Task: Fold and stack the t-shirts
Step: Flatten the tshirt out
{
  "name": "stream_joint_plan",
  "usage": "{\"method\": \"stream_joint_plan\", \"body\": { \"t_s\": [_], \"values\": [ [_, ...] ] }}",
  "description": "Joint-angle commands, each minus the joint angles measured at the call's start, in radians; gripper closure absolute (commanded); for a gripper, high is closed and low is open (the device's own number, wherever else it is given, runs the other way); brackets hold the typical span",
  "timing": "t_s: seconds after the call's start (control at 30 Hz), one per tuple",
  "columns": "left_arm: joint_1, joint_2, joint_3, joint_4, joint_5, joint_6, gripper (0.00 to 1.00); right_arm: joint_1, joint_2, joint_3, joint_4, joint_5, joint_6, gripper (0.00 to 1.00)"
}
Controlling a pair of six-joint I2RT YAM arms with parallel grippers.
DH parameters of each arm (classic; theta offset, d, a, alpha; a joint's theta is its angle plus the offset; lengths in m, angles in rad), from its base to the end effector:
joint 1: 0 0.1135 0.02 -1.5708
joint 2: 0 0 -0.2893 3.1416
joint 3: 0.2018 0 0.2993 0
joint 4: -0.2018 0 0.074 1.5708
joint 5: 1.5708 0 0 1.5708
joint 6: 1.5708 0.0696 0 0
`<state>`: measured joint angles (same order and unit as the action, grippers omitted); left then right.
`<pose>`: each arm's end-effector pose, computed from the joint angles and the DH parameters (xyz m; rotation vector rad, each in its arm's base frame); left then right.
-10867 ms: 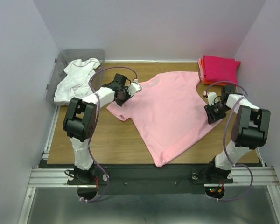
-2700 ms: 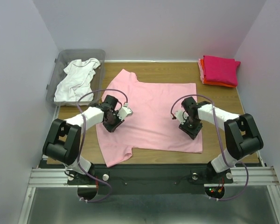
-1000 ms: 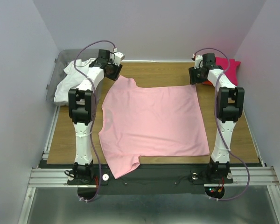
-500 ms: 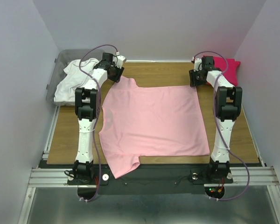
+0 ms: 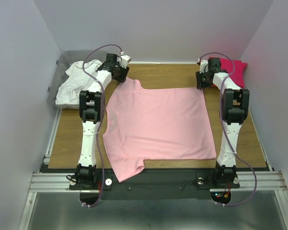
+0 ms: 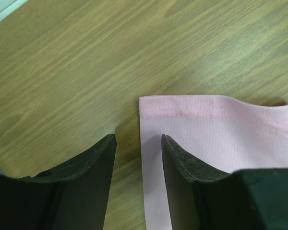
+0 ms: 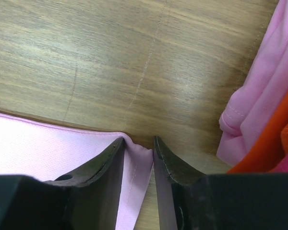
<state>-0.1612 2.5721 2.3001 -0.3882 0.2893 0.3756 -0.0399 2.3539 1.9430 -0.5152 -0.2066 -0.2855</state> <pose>0.6614 -0.1277 0.1622 0.7350 2.0805 -0.2035 0.6024 -0.0098 0.1428 -0.3876 2.4423 0.1191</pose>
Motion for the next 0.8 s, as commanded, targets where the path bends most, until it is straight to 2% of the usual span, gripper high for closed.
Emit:
{"method": "stream_joint_plan", "body": {
  "t_s": [0.0,0.17,0.43,0.57,0.6,0.73,0.77],
  "values": [
    [-0.015,0.005,0.062,0.046,0.034,-0.007,0.45,-0.012,0.021,0.002,0.023,-0.011,-0.017,0.67],
    [-0.027,0.026,0.071,0.069,0.028,-0.001,0.45,-0.012,0.019,-0.001,0.023,-0.02,-0.015,0.68],
    [-0.034,0.08,0.182,0.006,0.005,0.019,0.45,-0.012,0.019,0.002,0.023,-0.024,-0.015,0.68],
    [-0.04,0.094,0.187,-0.037,-0.006,0.054,0.55,-0.012,0.018,0.002,0.023,-0.02,-0.017,0.68],
    [-0.04,0.094,0.171,-0.052,-0.01,0.068,0.6,-0.012,0.016,-0.001,0.021,-0.025,-0.018,0.69],
    [-0.04,0.091,0.148,-0.081,-0.001,0.091,0.7,-0.012,0.015,-0.004,0.021,-0.028,-0.023,0.75],
    [-0.04,0.091,0.142,-0.08,-0.002,0.094,0.77,-0.012,0.015,-0.003,0.021,-0.027,-0.023,0.77]
  ]
}}
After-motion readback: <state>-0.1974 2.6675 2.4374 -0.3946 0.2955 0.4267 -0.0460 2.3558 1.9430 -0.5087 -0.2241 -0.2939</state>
